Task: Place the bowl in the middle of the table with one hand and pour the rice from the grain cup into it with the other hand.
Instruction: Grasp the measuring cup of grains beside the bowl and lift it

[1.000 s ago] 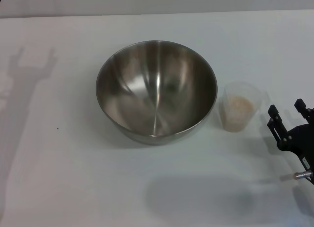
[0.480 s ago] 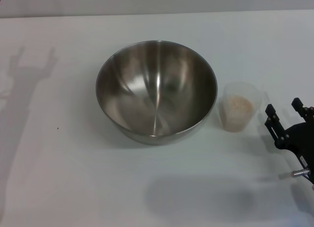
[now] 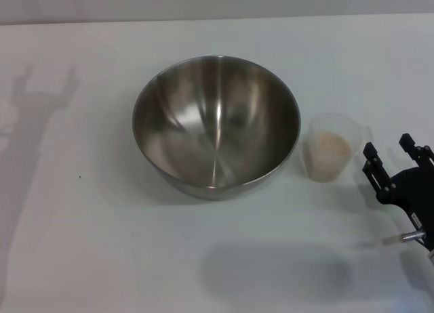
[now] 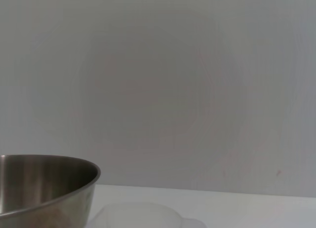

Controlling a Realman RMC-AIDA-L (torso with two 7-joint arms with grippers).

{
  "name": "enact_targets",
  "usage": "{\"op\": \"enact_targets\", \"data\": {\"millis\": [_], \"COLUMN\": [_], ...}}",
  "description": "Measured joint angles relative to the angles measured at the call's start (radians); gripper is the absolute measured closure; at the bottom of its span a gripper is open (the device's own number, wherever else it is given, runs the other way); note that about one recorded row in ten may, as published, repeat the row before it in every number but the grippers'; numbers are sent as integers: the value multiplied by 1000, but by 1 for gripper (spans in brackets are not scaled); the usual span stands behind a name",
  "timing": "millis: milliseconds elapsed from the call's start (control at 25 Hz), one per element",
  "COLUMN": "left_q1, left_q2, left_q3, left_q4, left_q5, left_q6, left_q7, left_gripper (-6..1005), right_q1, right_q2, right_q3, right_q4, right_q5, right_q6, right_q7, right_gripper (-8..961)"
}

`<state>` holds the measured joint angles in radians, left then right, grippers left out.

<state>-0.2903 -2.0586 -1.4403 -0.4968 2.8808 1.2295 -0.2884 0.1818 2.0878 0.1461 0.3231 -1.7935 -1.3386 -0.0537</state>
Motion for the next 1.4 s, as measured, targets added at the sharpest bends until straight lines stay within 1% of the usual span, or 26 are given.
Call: {"op": "enact_targets", "data": {"millis": [1400], "left_q1": [31], "left_q2": [0], "left_q3": [8], "left_q4": [-7], "left_q5": [0], "left_q6": [30], "left_q7": [-11], "left_gripper": [138], "right_q1": [33], "right_q2": [-3], "right_q3": [8], "right_q4": [-20], "right_q5": [0], "right_q6": [39], "right_q7": [0], "right_gripper": [327]}}
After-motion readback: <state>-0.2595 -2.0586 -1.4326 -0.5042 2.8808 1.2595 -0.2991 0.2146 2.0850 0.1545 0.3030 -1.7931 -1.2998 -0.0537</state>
